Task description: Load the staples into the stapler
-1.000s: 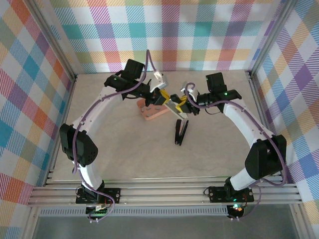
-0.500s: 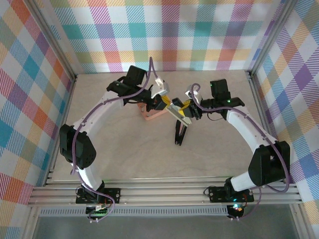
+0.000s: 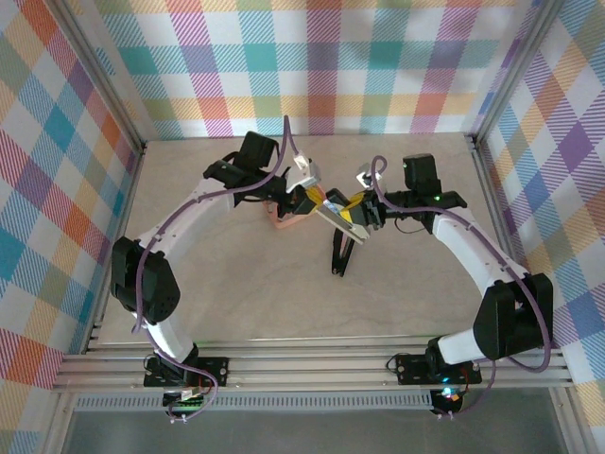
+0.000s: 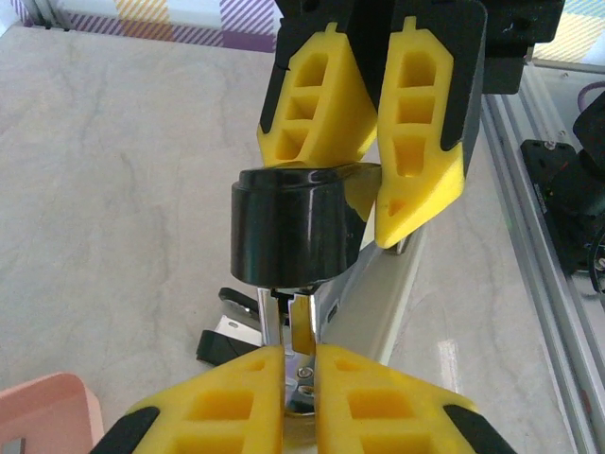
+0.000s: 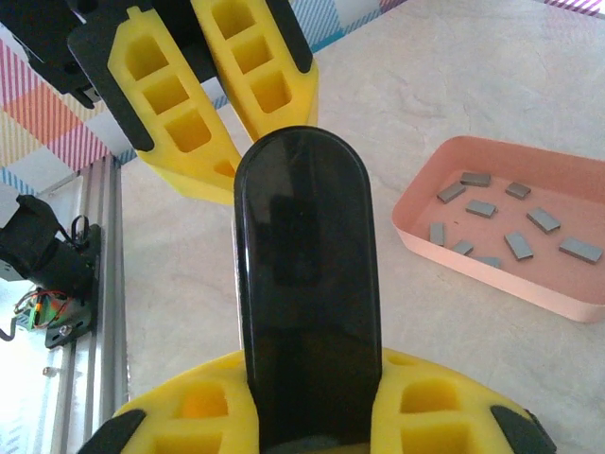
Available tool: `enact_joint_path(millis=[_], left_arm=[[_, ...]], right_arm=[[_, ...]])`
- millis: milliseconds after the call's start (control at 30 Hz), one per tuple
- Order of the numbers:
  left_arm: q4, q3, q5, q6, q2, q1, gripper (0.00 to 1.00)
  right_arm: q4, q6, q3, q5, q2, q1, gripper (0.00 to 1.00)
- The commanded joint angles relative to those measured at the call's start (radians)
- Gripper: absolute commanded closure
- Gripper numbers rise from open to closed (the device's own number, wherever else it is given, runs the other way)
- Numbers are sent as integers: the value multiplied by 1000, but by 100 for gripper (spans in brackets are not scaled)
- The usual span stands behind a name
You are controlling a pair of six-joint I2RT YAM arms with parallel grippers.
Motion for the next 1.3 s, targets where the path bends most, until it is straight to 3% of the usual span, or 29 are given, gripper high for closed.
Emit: enact_joint_path(millis=[0,167,367,533,1000,1267], left_arm=[[-248,-78,-137,19,43,20,85],[-252,-98,-117,24,38,21,84],[-195,-54,38,-33,32,23,57],[-200,13,121,-63,66,23,44],[-183,52,254,-118,67,23,39],[-74,73,231,-192,72,23,38]], right_arm=[[264,24,64,-159,-97,-66,100],[135,-74,105,-148,-87,-62,100],[-30,-214,152,-133,-65,-48,100],[-50,-246,154,-127,-63,-40,100],[130,-141,112,-101,-46,-38,100],[41,-196,151,-177,-30,-28,100]])
